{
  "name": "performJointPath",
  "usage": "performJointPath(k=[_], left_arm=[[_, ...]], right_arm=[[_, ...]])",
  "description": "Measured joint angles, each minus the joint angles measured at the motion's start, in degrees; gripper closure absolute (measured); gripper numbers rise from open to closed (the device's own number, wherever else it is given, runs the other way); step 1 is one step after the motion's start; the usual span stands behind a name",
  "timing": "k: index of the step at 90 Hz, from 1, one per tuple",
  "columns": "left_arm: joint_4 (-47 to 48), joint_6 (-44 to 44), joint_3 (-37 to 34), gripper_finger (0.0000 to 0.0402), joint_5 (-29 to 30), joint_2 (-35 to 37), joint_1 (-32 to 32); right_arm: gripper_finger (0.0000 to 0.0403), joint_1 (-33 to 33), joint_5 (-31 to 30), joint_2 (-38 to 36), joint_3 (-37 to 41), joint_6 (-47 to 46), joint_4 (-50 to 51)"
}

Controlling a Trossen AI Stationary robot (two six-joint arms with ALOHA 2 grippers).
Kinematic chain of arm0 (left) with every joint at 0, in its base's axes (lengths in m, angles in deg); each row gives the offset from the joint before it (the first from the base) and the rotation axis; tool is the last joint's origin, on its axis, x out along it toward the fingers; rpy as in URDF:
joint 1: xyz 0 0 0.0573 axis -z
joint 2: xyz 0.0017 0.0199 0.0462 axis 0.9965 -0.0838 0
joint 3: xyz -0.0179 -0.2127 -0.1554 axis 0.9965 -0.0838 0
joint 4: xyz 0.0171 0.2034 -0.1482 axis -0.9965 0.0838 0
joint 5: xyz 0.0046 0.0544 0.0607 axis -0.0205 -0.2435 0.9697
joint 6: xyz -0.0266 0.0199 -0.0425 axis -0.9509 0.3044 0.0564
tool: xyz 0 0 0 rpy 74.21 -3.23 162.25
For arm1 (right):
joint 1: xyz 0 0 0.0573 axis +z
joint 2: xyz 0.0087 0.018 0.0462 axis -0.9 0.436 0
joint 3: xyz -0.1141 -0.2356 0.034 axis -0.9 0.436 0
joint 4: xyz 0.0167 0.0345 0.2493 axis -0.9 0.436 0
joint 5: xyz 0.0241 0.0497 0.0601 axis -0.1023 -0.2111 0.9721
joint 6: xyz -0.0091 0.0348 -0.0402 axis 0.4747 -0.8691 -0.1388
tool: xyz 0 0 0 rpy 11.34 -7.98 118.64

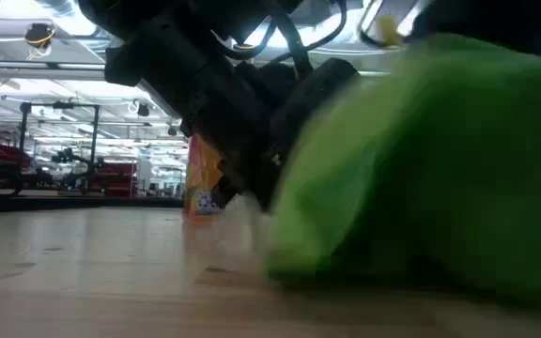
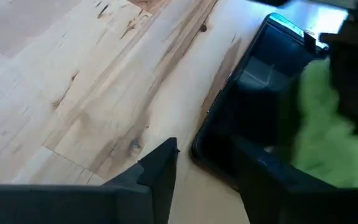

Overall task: Apply microfiber cloth
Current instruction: Wipe the front of the black cellphone using the green microfiber cloth

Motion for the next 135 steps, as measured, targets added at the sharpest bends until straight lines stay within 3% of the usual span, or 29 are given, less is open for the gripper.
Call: performJointPath(k=[14,22,33,41,50,67,106,115,127,135], left_arm=[[0.03,-0.04,0.0,0.027,-0.07,0.0,0.0],[0.02,-0.03,0.0,0.027,-0.15,0.0,0.0],[-0.01,-0.02,0.0,0.027,-0.15,0.0,0.0],[0.01,-0.05,0.0,0.027,-0.19,0.0,0.0],[0.02,-0.02,0.0,0.027,-0.23,0.0,0.0],[0.13,-0.13,0.0,0.027,-0.19,-0.02,0.0],[0.45,0.2,0.0,0.027,-0.01,-0.02,0.04],[0.47,0.2,0.0,0.027,0.01,-0.02,0.04],[0.37,0.2,-0.02,0.027,-0.02,-0.02,0.04],[0.37,0.19,-0.02,0.027,-0.21,-0.02,0.04]], right_arm=[[0.0393,0.13,-1.37,-8.45,0.07,-0.87,9.76],[0.0393,0.13,-5.69,-11.92,0.07,-0.83,13.42],[0.0393,0.09,-15.41,-12.1,0.07,0.78,11.02],[0.0393,-0.48,-18.41,-9.23,0.0,2.27,5.79],[0.0393,-1.43,-15.9,-5.0,0.0,2.61,3.16],[0.0393,-0.98,-13.21,-2.5,-0.43,0.01,13.6],[0.0393,2.0,-7.14,-15.43,-0.23,-5.38,42.67],[0.0393,1.53,-11.44,-17.92,-1.22,-5.2,38.21],[0.0393,0.92,-19.28,-17.64,-1.28,-0.27,22.17],[0.0393,-0.31,-20.24,-14.59,-0.61,3.75,12.03]])
